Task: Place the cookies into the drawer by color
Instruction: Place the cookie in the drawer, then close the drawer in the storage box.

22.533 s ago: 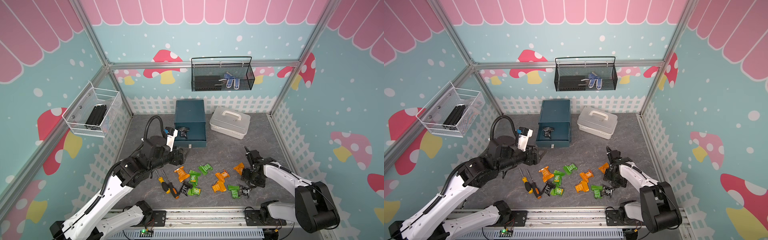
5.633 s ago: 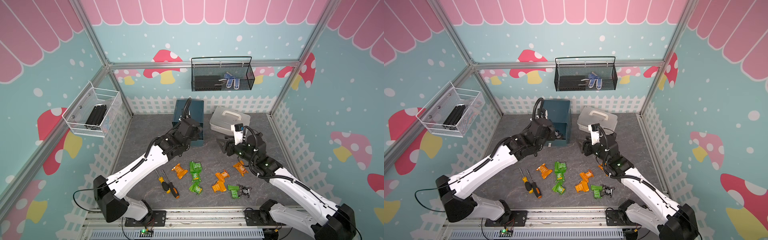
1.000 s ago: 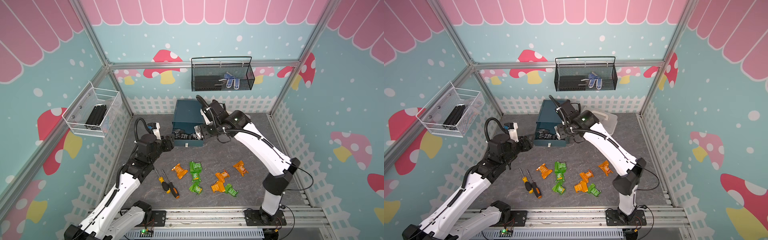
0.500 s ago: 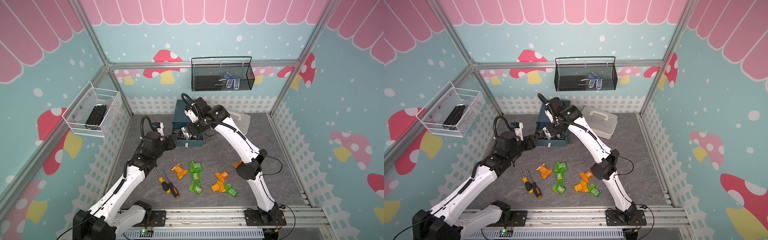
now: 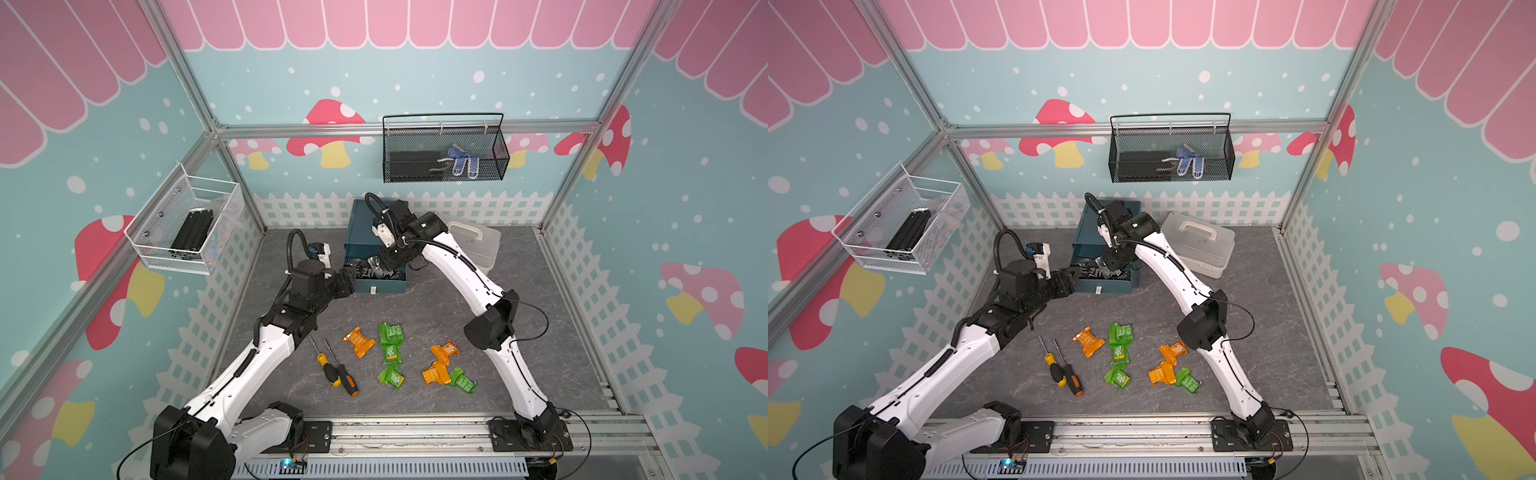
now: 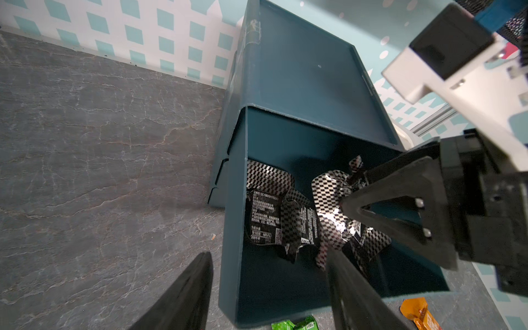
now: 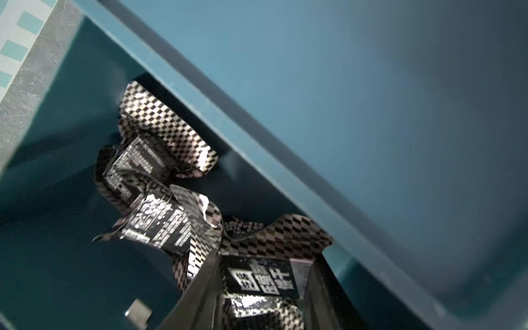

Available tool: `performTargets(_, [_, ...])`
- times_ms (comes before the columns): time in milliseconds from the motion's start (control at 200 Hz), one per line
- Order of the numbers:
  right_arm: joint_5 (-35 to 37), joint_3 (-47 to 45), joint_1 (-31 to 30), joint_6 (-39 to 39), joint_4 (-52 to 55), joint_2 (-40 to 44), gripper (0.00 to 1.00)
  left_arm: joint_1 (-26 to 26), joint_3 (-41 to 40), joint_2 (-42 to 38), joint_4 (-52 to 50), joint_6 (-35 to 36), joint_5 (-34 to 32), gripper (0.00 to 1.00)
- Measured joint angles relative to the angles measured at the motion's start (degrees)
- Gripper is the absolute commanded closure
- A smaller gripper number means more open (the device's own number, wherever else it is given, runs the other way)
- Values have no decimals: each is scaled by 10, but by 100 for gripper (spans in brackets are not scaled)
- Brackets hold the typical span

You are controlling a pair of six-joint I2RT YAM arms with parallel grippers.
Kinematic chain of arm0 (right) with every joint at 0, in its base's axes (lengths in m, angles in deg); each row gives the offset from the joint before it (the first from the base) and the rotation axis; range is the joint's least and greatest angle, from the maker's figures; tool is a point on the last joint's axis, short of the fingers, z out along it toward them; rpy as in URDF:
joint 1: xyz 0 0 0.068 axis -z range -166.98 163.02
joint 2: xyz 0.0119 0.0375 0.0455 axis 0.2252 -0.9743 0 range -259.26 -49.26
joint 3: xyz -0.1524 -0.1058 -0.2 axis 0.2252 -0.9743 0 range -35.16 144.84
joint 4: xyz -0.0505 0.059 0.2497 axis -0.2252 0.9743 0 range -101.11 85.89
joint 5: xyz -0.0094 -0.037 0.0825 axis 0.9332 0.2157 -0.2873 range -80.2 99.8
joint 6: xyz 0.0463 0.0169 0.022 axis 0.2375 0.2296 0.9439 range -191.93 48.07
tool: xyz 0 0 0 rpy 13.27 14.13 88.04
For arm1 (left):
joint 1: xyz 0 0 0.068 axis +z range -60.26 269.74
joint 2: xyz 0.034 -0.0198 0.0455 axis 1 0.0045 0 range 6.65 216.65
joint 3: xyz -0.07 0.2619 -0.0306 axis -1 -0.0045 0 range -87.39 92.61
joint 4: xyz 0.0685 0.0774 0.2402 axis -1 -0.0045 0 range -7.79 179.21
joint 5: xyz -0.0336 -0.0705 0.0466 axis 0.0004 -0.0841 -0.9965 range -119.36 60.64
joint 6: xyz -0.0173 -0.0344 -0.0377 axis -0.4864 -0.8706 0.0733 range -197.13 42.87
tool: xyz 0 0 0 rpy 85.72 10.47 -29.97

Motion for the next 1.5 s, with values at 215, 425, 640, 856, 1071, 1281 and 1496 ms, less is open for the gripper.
performTargets(215, [0, -15, -4, -18, -20, 0, 43, 2, 31, 18, -12, 6, -18, 32])
performTargets(425, [13, -30, -9, -21, -32, 2, 37, 21, 165, 77, -60, 38, -27, 32])
performTargets(640, [10, -47, -8, -19, -33, 26, 35, 26, 220, 144, -54, 42, -24, 32])
performTargets(856, [-7, -193, -8, -7, -78, 142, 35, 40, 290, 256, -52, 43, -14, 34])
performTargets(1071, [-79, -457, -10, 9, -222, 340, 41, 50, 353, 341, -51, 46, 6, 46])
performTargets(1281, [-176, -672, -30, 35, -368, 494, 51, 55, 361, 356, -53, 44, 28, 67])
performTargets(1496, [-207, -720, -49, 29, -435, 476, 52, 51, 363, 361, -46, 42, 34, 67])
